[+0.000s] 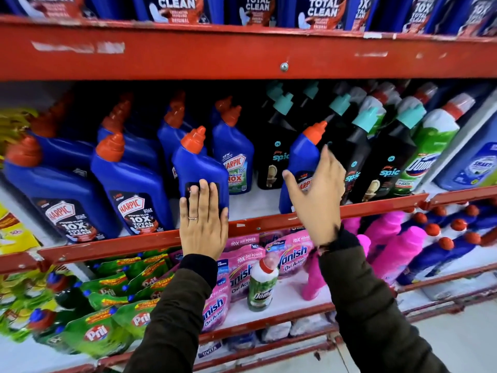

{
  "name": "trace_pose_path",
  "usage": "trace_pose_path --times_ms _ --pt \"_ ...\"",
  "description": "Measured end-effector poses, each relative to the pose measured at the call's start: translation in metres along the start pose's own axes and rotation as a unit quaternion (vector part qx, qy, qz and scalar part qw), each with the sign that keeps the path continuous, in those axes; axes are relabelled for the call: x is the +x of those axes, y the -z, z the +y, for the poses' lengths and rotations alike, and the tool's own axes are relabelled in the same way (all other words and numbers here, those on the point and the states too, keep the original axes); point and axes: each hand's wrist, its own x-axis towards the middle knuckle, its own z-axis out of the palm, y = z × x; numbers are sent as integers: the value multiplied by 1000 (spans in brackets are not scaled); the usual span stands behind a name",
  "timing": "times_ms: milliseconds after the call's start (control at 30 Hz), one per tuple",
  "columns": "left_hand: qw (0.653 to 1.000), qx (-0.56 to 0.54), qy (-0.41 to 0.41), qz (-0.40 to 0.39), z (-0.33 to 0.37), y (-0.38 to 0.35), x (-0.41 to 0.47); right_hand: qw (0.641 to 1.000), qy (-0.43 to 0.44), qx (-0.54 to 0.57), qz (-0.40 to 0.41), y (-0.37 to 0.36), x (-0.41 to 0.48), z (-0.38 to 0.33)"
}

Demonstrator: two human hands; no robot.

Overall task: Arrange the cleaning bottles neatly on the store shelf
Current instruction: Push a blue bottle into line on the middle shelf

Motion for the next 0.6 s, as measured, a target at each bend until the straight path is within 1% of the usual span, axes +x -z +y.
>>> trace_pose_path --times_ms 67,267,433,600 --pt "1000 -2 2 -1 1 1 0 1000 5 -8 2 3 7 -3" --pt "1000 -8 4 -3 1 3 0 999 36 19 -6 8 8 -21" --pt "1000 -17 4 1 1 4 0 996 65 56 2 -7 -9 -44" --pt "1000 -20 5 -3 0 3 0 995 83 50 -4 -24 -19 -61"
